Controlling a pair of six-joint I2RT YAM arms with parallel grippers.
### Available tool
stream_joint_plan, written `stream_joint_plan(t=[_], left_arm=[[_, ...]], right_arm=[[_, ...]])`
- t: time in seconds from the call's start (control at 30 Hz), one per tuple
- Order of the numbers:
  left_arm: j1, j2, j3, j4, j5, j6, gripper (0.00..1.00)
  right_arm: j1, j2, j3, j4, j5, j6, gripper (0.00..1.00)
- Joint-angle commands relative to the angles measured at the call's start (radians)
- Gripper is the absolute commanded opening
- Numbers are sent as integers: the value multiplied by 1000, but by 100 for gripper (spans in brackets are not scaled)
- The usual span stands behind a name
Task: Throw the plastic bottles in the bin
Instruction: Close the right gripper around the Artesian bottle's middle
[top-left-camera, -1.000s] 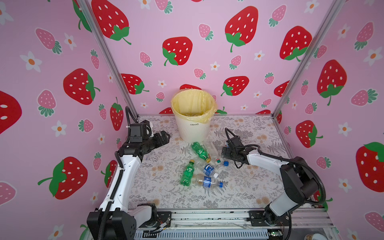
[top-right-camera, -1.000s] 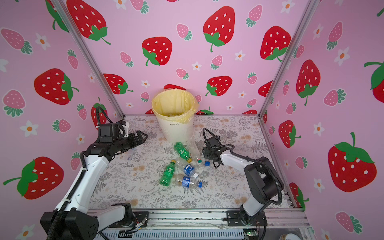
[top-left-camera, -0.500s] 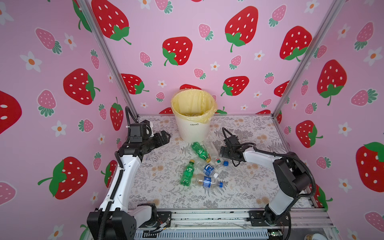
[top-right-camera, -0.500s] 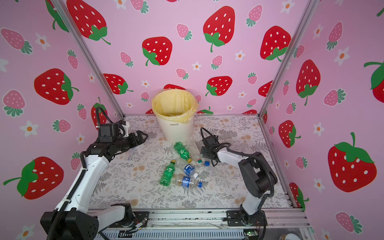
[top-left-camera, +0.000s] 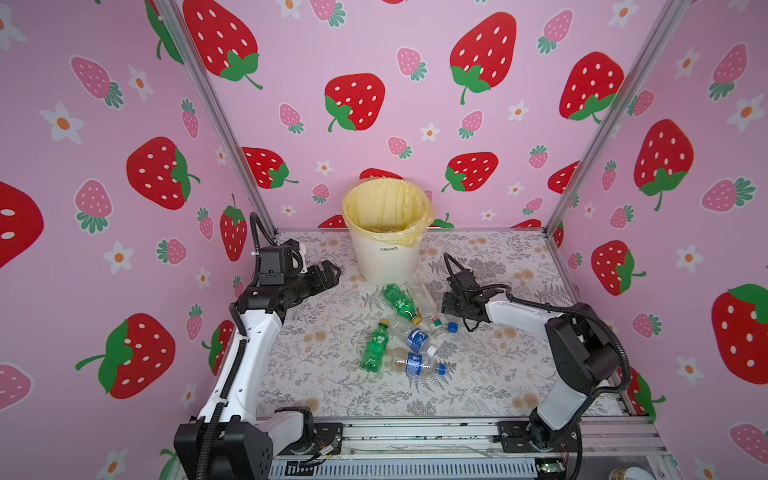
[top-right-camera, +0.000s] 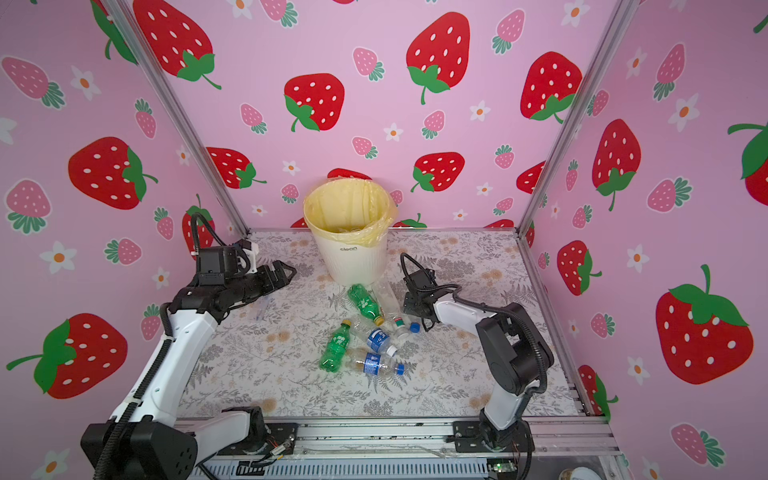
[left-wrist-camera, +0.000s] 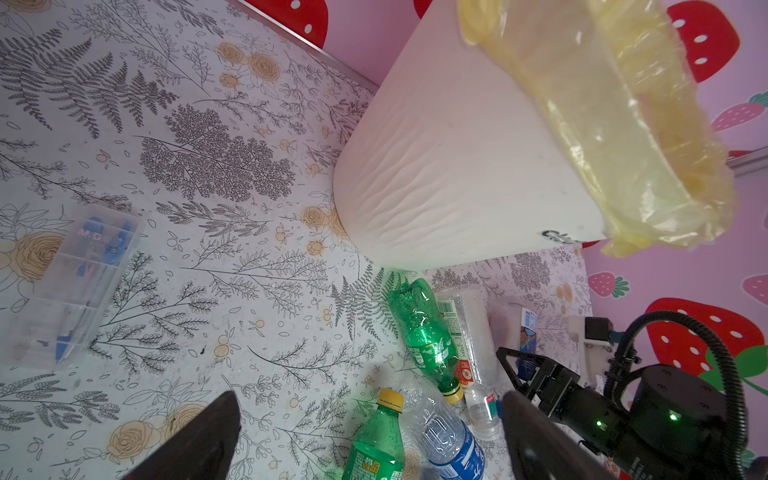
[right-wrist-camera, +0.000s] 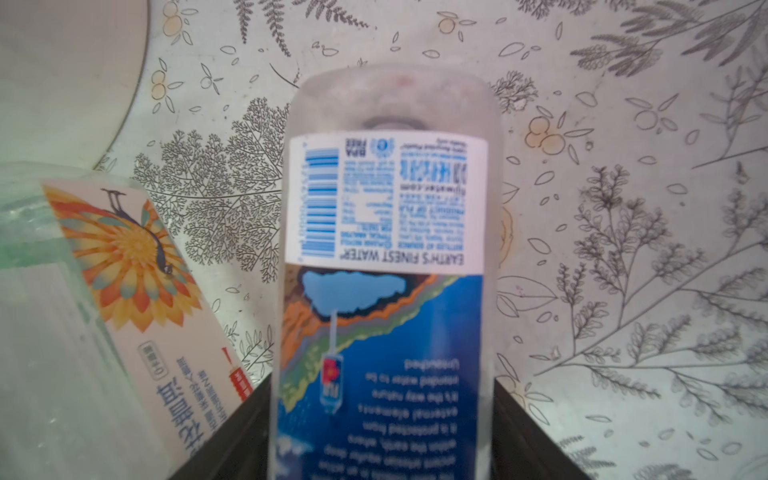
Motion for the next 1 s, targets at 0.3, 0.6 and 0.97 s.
stream_joint_plan(t=[0.3,0.6,0.97], left_arm=[[11,-14,-15,12,13,-9,100],[13,-14,-15,12,15,-9,99],[14,-17,-17,15,15,-10,100]], right_arm=[[-10,12,1,17,-15,4,65],[-13,-15,-23,31,-18,-1,65],[-16,-67,-54,30,-2,-8,64]])
